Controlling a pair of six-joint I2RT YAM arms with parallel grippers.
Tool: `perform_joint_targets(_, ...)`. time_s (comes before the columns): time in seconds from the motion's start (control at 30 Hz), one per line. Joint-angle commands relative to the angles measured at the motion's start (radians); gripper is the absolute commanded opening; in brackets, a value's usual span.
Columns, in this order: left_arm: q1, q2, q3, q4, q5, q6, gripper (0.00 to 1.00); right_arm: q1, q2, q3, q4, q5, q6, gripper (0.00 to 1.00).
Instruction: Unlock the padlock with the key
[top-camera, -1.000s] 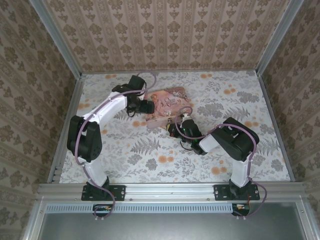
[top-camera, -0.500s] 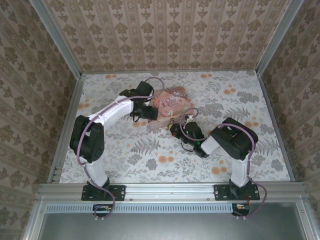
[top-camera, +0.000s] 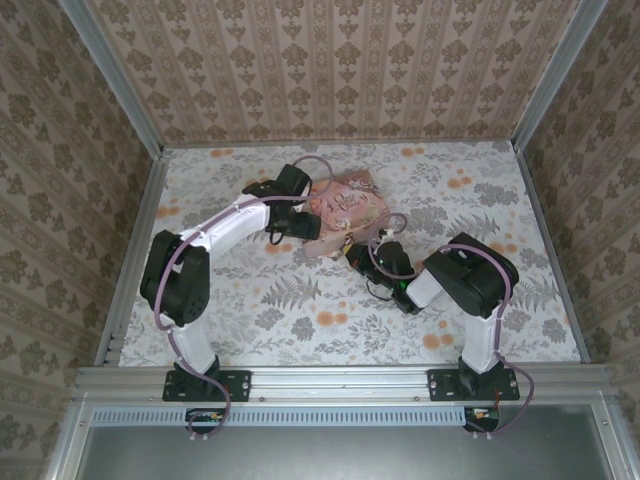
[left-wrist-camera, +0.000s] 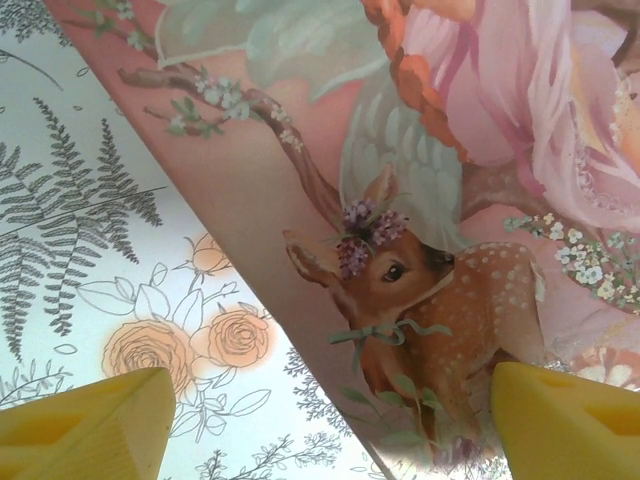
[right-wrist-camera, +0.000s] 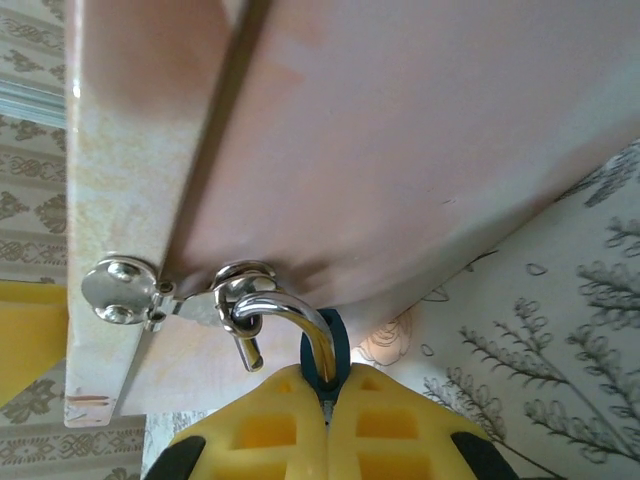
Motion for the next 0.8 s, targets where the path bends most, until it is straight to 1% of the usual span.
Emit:
perform_joint_targets(0.0,0.007,0.066,-0.051,-0.075,-0.061,0.008,0.82,-0.040,-0.041,-0.008,-0.222,0.045,-0.023,0.00)
perform_joint_targets(0.1,0.007,0.073,-0.051,-0.071,-0.056,0.007,0.81,-0.054,-0.067,-0.008,-0.265,0.046,-0.032,0.00)
perform_joint_targets(0.3,0.006,0.083,-0.051,-0.070,-0.053,0.005,0.80,-0.081,-0.072,-0.007,-0.270,0.046,-0.026,0.00)
perform_joint_targets(0.4,0.005,0.088,-0.052,-0.070,-0.049,0.005,0.80,-0.095,-0.055,-0.022,-0.220,0.055,-0.007,0.00)
perform_joint_targets(0.47,0.003,0.093,-0.048,-0.072,-0.046,0.004,0.79,-0.104,-0.029,-0.036,-0.138,0.051,0.019,0.00)
perform_joint_targets(0.6,-0.002,0.096,-0.040,-0.077,-0.043,0.006,0.79,-0.128,0.057,-0.030,0.025,-0.024,0.089,0.00)
perform_joint_targets(0.7,-0.004,0.100,-0.029,-0.086,-0.042,0.011,0.79,-0.131,0.090,-0.019,0.048,-0.049,0.111,0.00)
perform_joint_targets(0.77,-0.006,0.105,-0.021,-0.095,-0.046,0.015,0.78,-0.134,0.084,-0.016,0.016,-0.050,0.100,0.00)
